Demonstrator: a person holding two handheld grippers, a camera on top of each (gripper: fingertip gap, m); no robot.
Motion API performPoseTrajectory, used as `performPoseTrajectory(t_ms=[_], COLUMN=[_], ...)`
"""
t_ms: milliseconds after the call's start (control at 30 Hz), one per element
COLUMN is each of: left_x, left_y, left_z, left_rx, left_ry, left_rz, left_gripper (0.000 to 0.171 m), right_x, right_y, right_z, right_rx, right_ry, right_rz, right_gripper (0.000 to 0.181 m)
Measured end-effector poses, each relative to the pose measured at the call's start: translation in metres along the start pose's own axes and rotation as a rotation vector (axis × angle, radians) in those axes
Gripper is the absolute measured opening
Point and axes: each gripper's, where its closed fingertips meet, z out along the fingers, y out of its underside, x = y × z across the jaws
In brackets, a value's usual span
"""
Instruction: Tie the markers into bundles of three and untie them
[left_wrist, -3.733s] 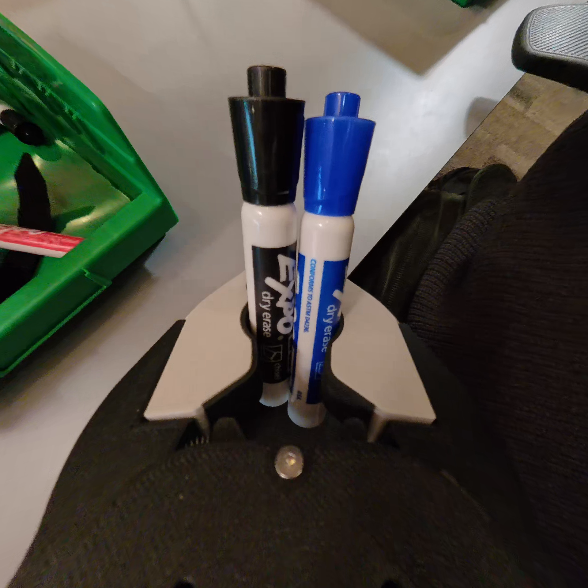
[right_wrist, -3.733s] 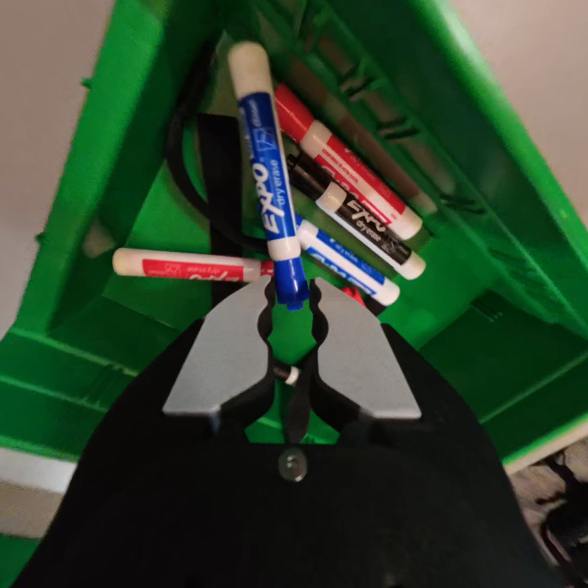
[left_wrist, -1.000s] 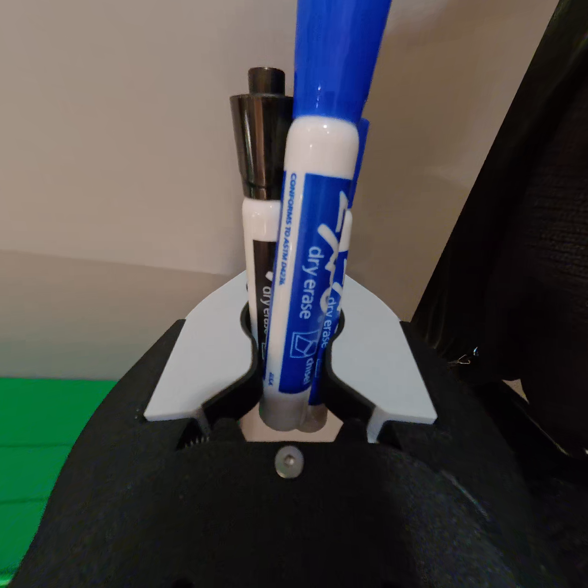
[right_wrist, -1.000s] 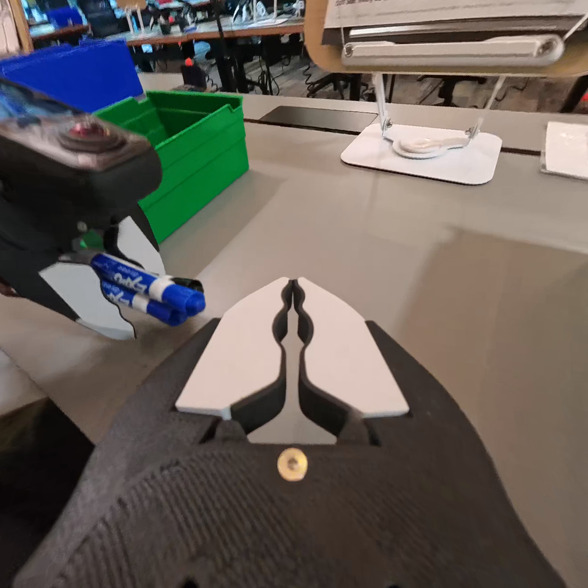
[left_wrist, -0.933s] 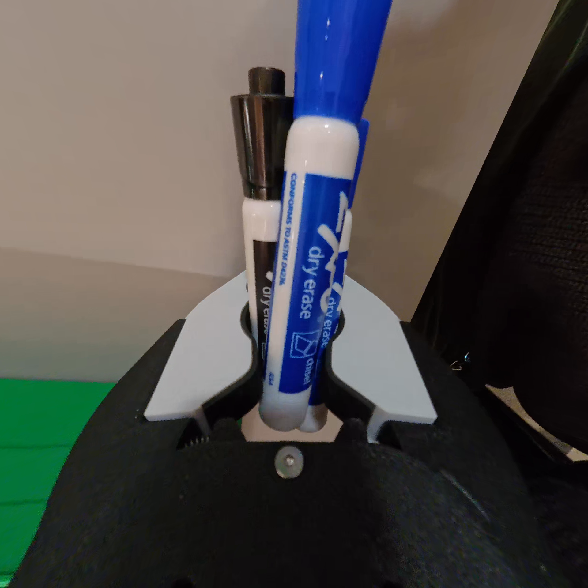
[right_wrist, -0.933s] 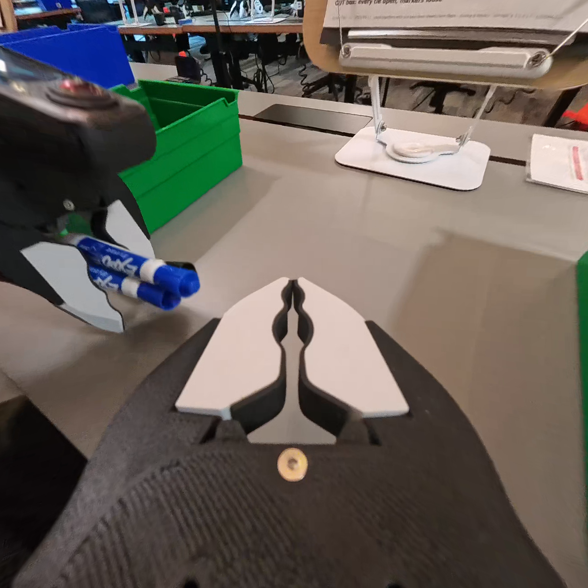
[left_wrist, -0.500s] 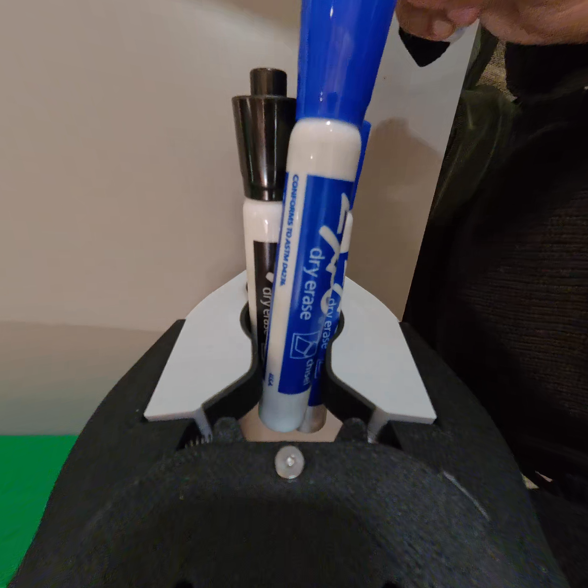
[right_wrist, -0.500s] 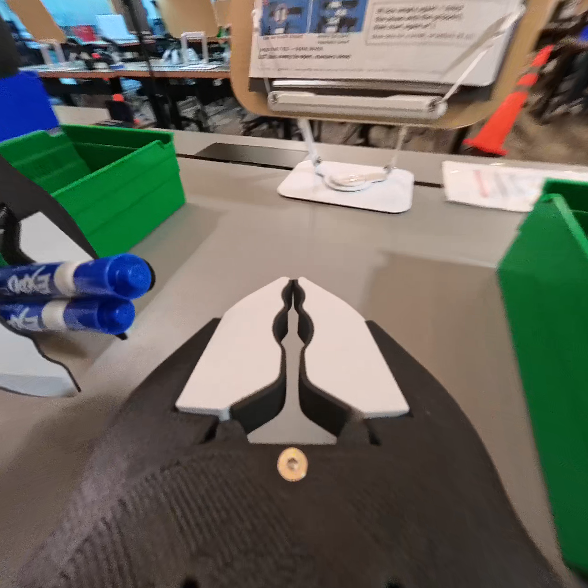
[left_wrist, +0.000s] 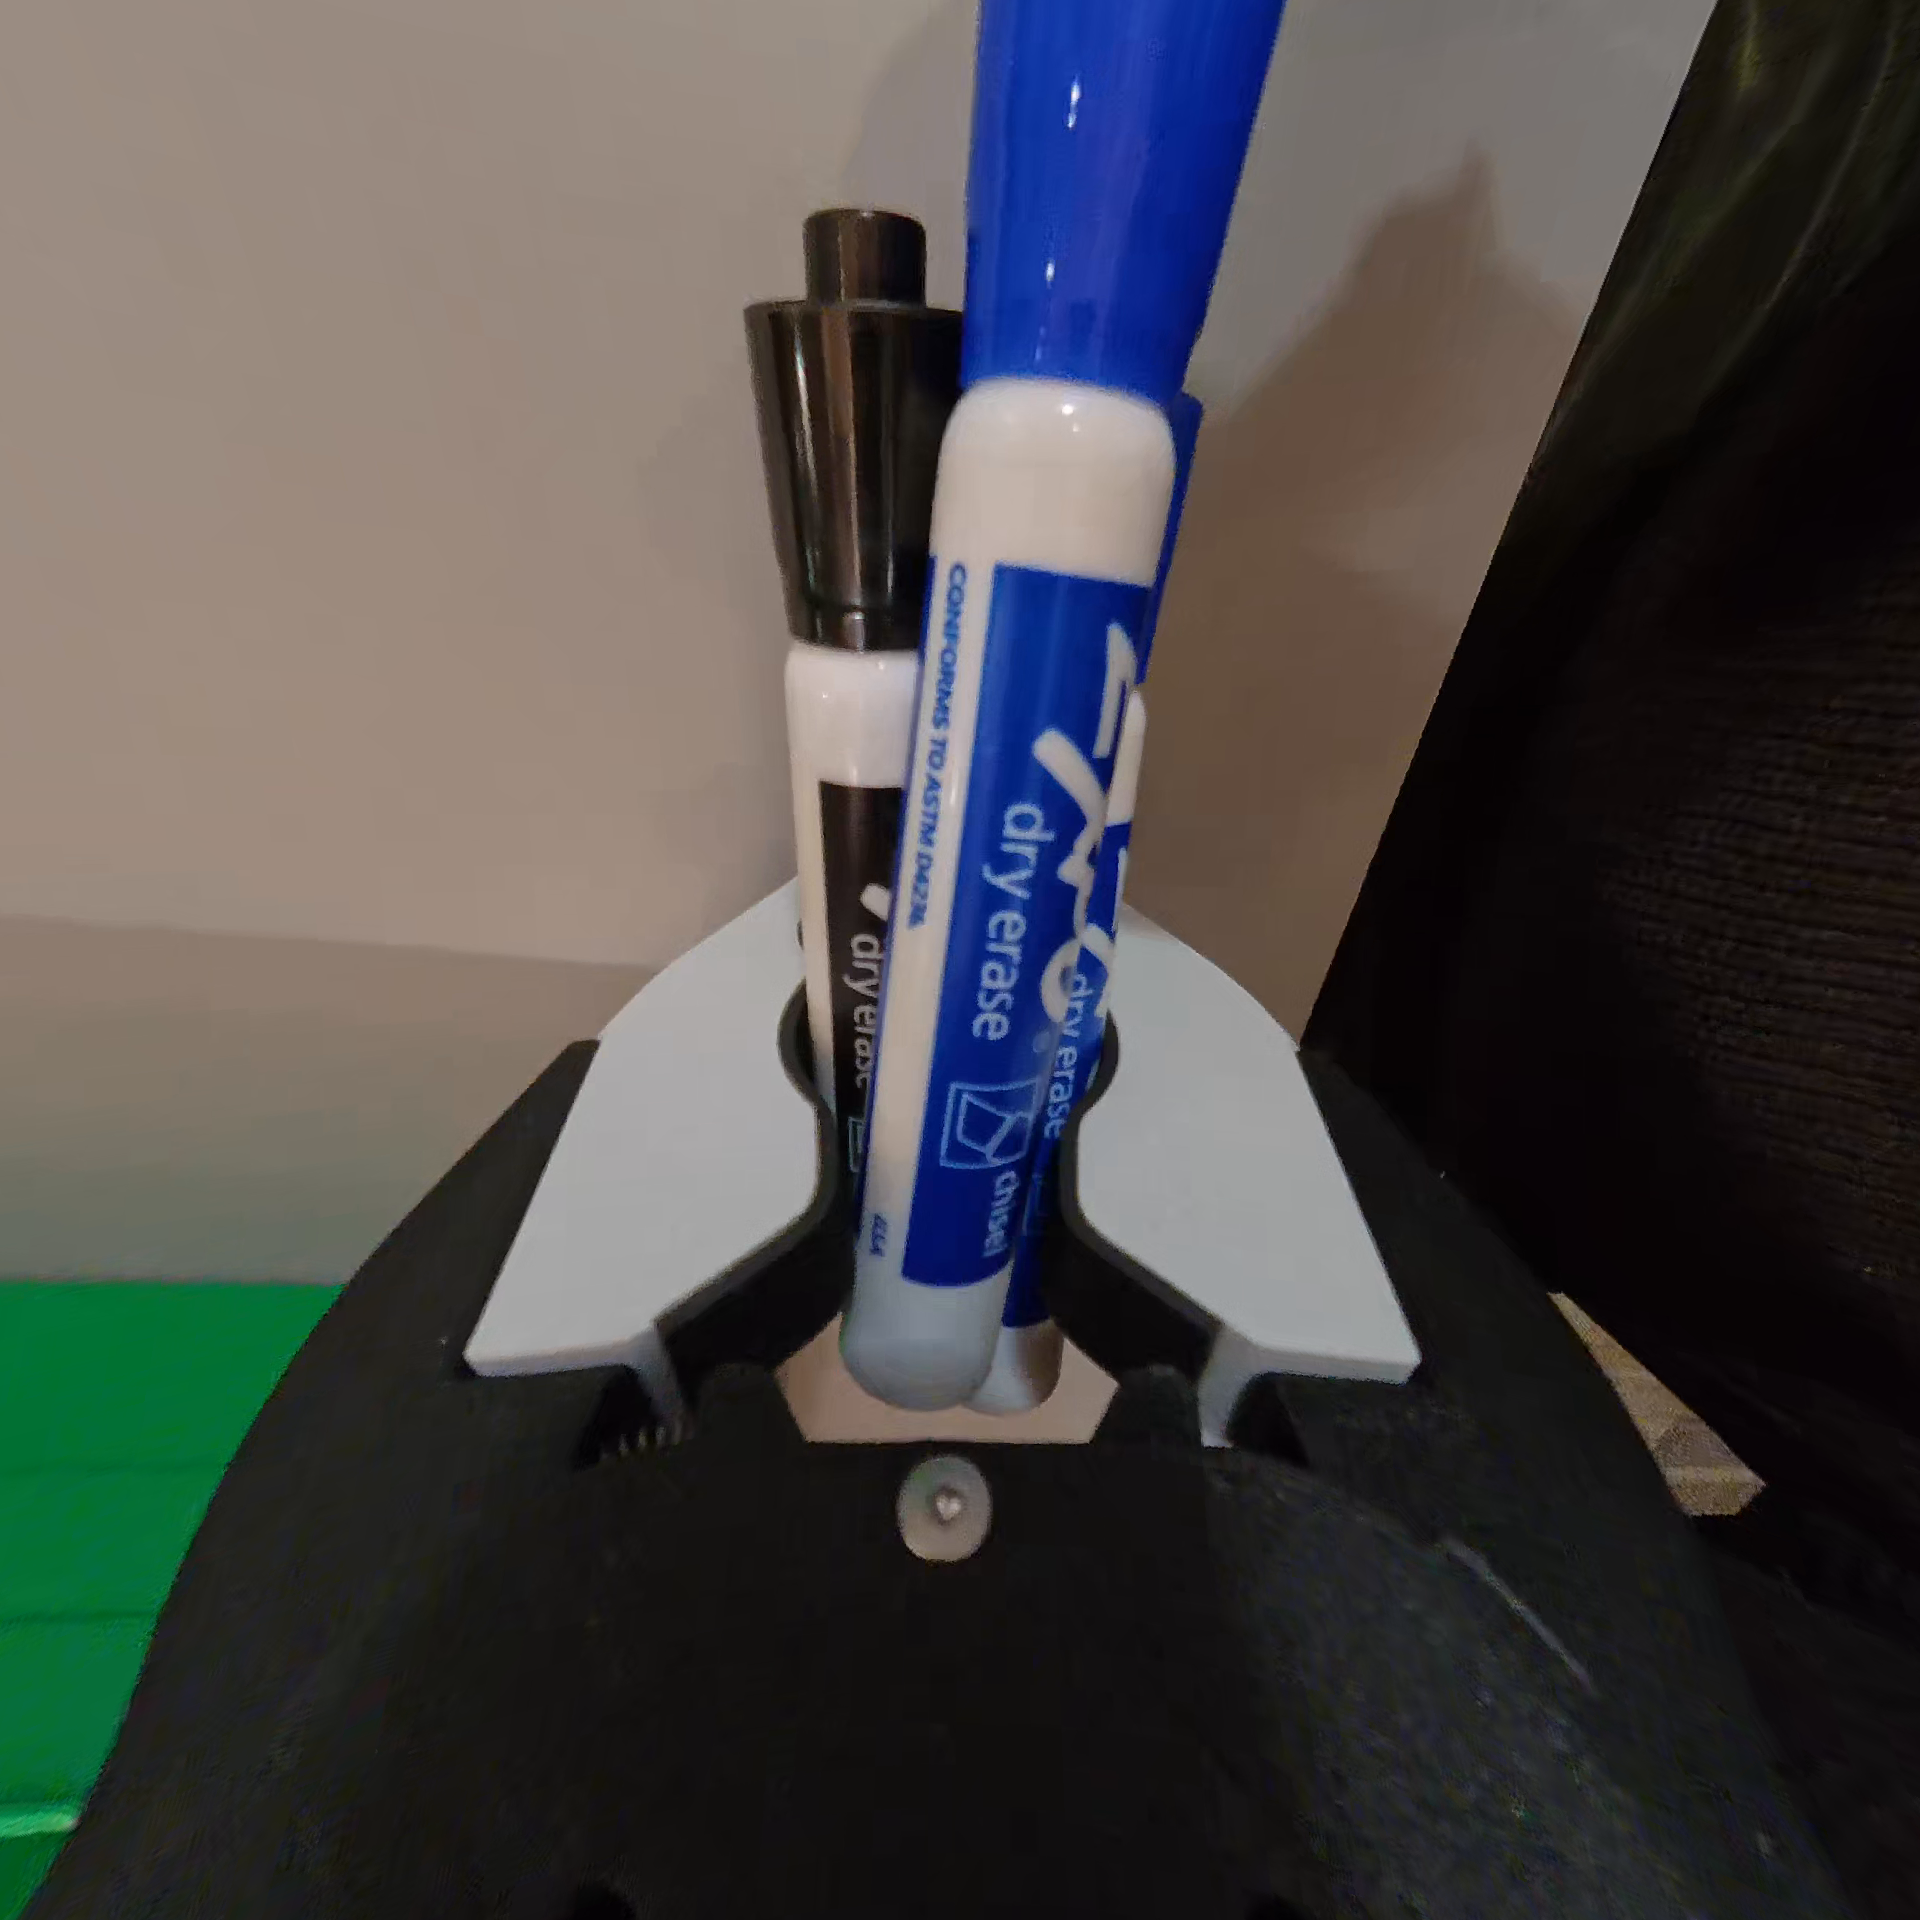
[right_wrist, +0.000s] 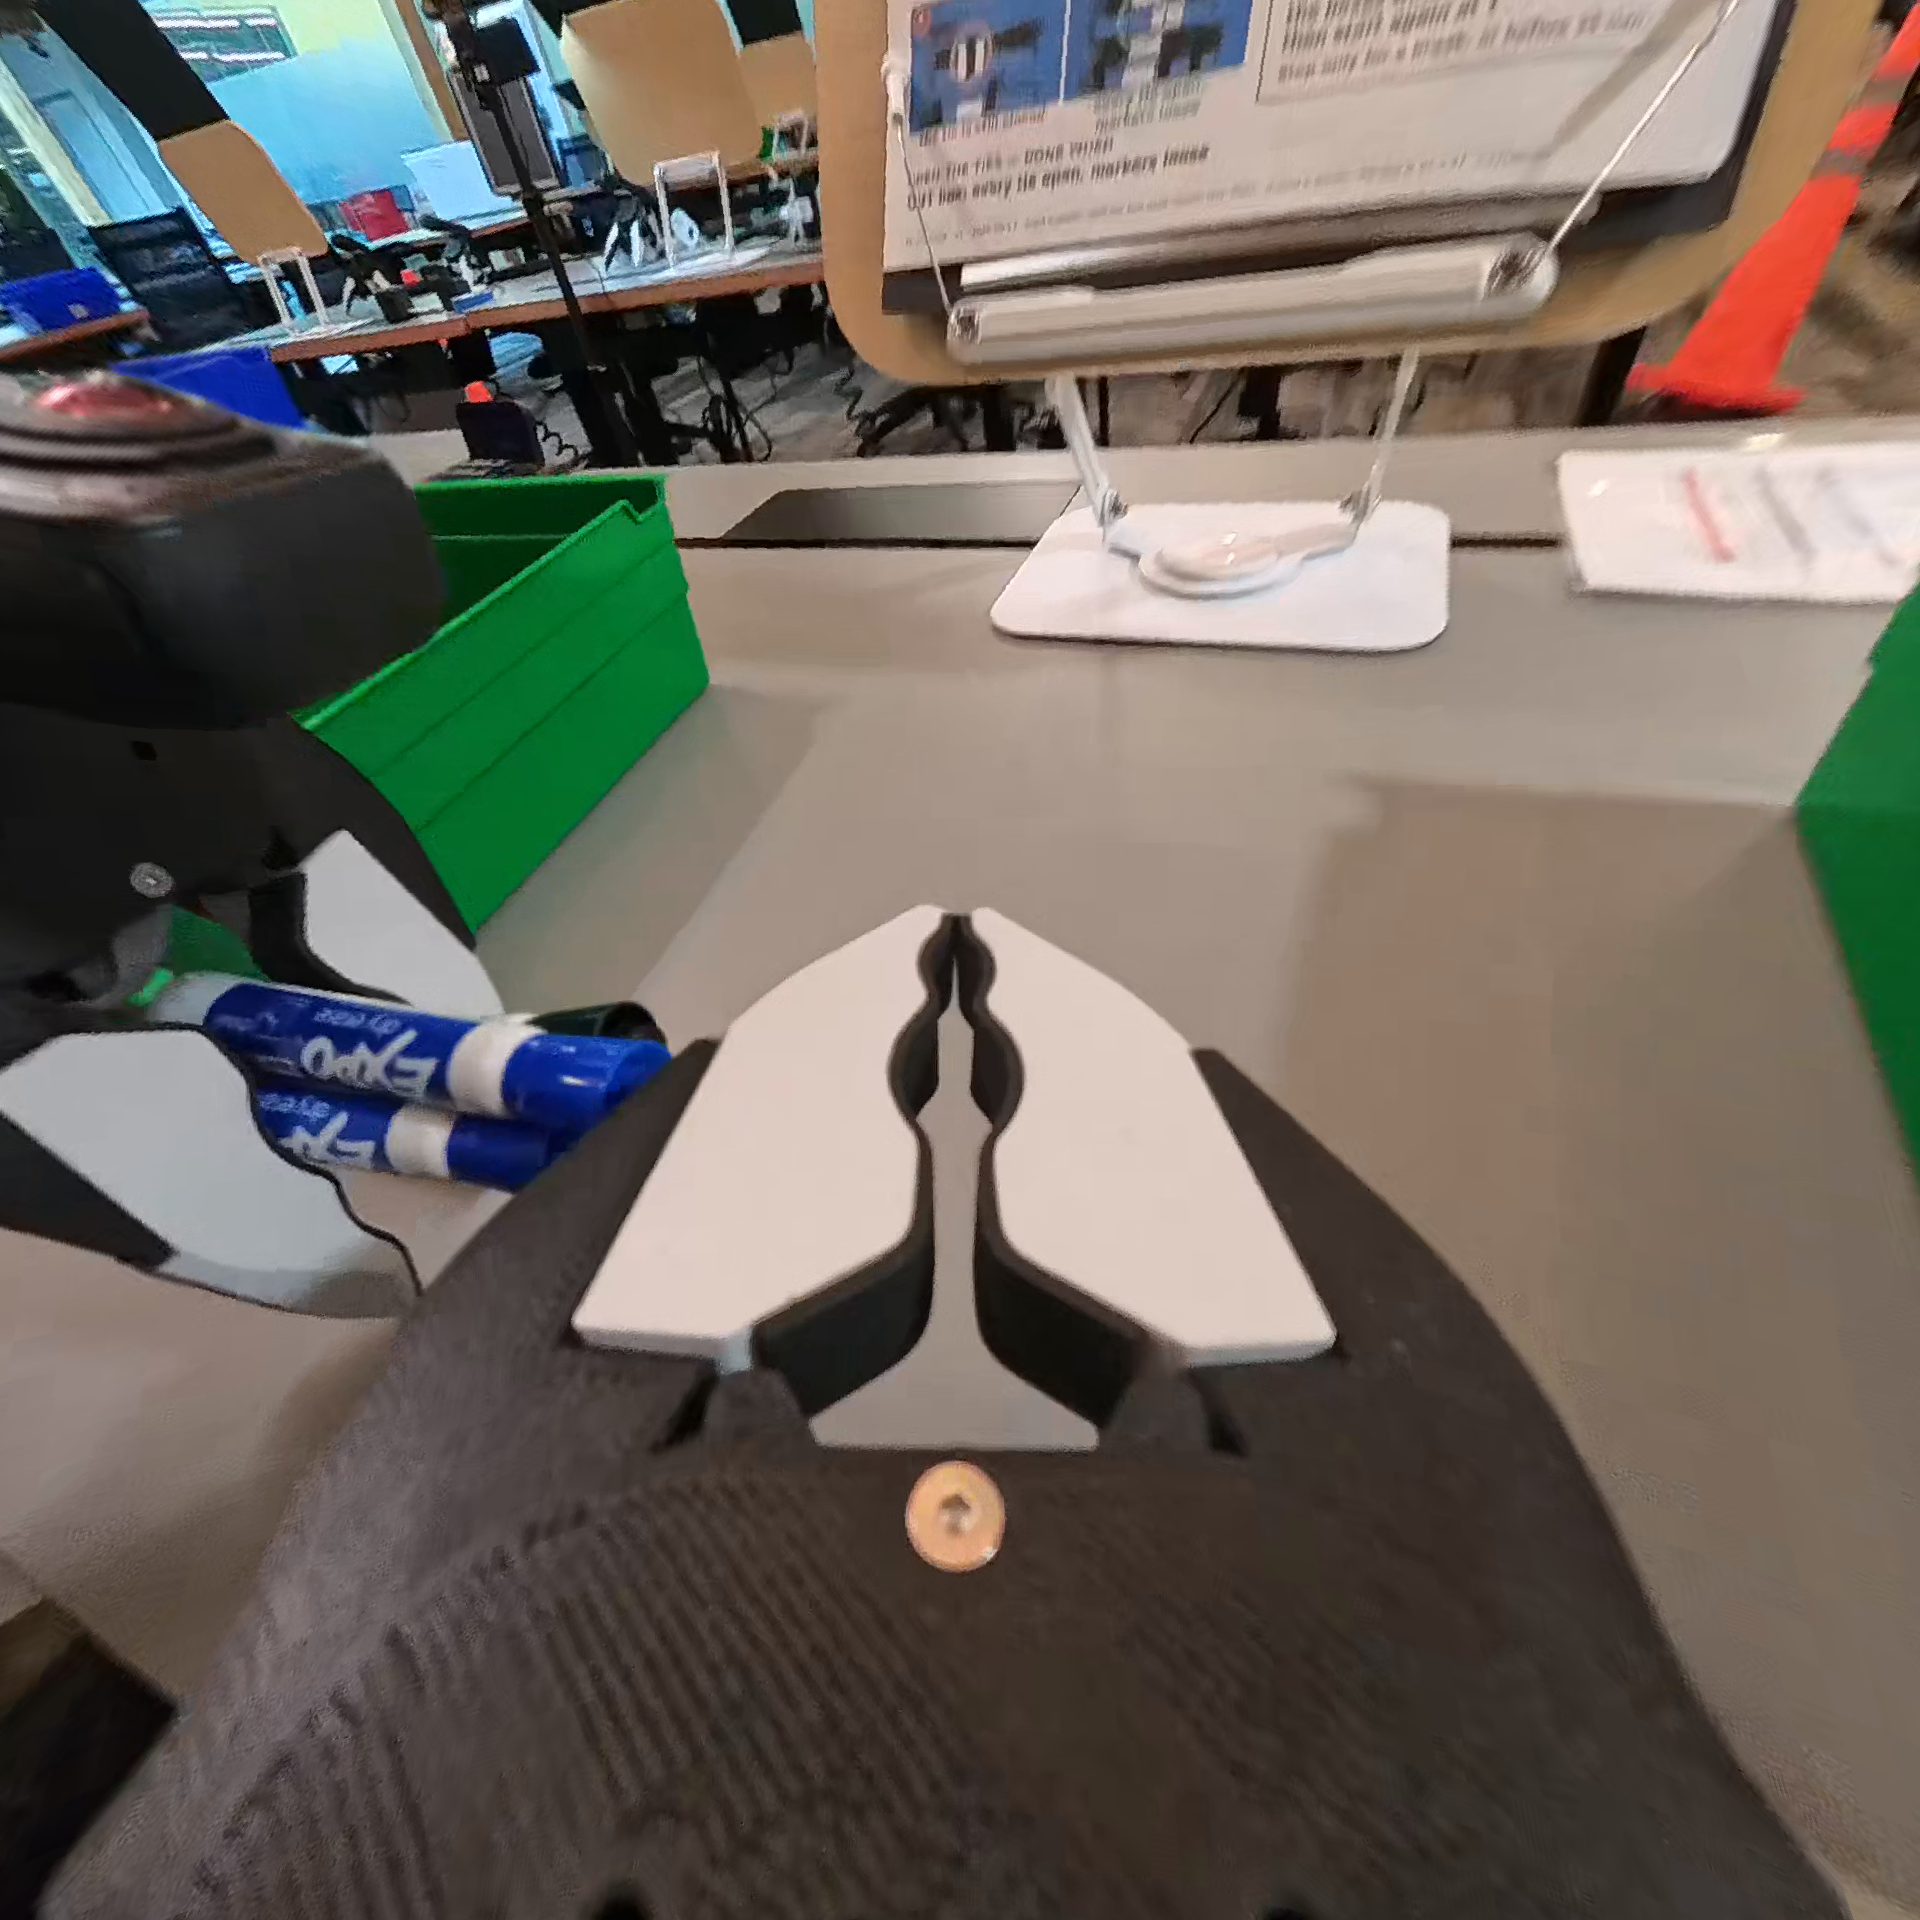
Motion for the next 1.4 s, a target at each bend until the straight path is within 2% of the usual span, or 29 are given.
performPoseTrajectory(t_ms=[133,267,433,667,1000,1167,1300,1400], left_x=[0.001,-0.006,-0.013,-0.008,-0.01,-0.013,-0.013,-0.013], left_y=[0.004,0.007,0.018,0.014,0.016,0.02,0.021,0.021], left_z=[-0.001,-0.004,-0.002,0.002,0.002,0.002,0.003,0.003], left_rx=[-0.009,0.025,0.002,-0.005,-0.026,-0.039,-0.042,-0.049], left_ry=[-0.015,-0.017,-0.024,-0.018,-0.051,-0.065,-0.068,-0.078], left_rz=[0.006,-0.024,-0.053,-0.028,-0.016,-0.022,-0.021,-0.004], left_gripper=[0.044,0.044,0.044,0.044,0.044,0.044,0.043,0.044], right_x=[-0.012,-0.018,-0.029,-0.049,-0.05,-0.041,-0.05,-0.056], right_y=[0.015,0.021,0.028,0.033,0.033,0.03,0.034,0.034], right_z=[0.004,0.004,0.005,0.004,0.005,0.005,0.005,0.004], right_rx=[-0.069,-0.092,-0.116,-0.124,-0.12,-0.114,-0.126,-0.114], right_ry=[-0.005,0.006,-0.027,-0.073,-0.064,-0.049,-0.085,-0.087], right_rz=[0.001,-0.026,-0.046,-0.121,-0.209,-0.159,-0.15,-0.21], right_gripper=[0.0,0.0,0.0,0.0,0.0,0.0,0.0,0.0])
